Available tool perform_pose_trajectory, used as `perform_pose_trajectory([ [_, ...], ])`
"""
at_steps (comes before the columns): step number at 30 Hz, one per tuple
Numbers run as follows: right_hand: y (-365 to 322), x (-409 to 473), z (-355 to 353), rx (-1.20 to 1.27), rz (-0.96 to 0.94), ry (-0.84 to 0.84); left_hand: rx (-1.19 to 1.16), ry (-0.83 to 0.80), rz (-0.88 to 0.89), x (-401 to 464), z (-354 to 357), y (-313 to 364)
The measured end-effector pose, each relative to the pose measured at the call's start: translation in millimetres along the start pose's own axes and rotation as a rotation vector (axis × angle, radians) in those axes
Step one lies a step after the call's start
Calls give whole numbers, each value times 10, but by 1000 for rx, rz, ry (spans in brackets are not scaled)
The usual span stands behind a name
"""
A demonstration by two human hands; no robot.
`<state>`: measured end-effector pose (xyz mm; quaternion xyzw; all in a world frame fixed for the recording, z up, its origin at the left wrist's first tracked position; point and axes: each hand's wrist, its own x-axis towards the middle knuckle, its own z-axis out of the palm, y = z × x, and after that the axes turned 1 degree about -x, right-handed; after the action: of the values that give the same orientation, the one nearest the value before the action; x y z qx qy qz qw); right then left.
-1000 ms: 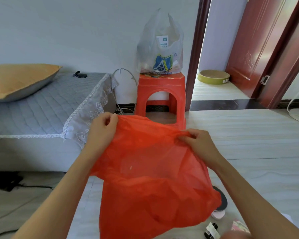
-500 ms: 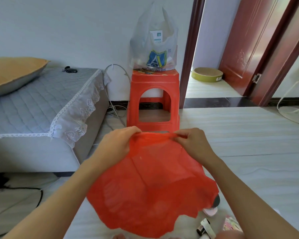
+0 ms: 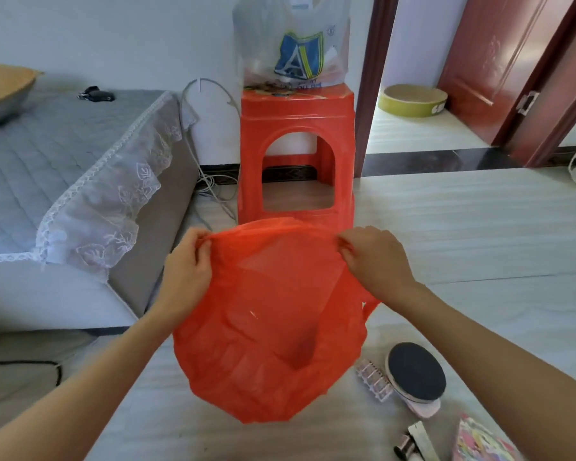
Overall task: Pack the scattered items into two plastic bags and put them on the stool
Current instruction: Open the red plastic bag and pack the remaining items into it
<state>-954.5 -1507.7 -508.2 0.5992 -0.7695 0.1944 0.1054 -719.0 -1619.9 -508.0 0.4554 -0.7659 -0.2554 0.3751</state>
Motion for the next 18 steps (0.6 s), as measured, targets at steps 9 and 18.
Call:
perform_pose_trajectory([
  [9, 173, 463, 871, 73, -40, 201, 43, 144, -69, 150, 602, -848],
  [18, 209, 265, 1386, 400, 318, -11, 170, 180, -341, 55, 635, -1306],
])
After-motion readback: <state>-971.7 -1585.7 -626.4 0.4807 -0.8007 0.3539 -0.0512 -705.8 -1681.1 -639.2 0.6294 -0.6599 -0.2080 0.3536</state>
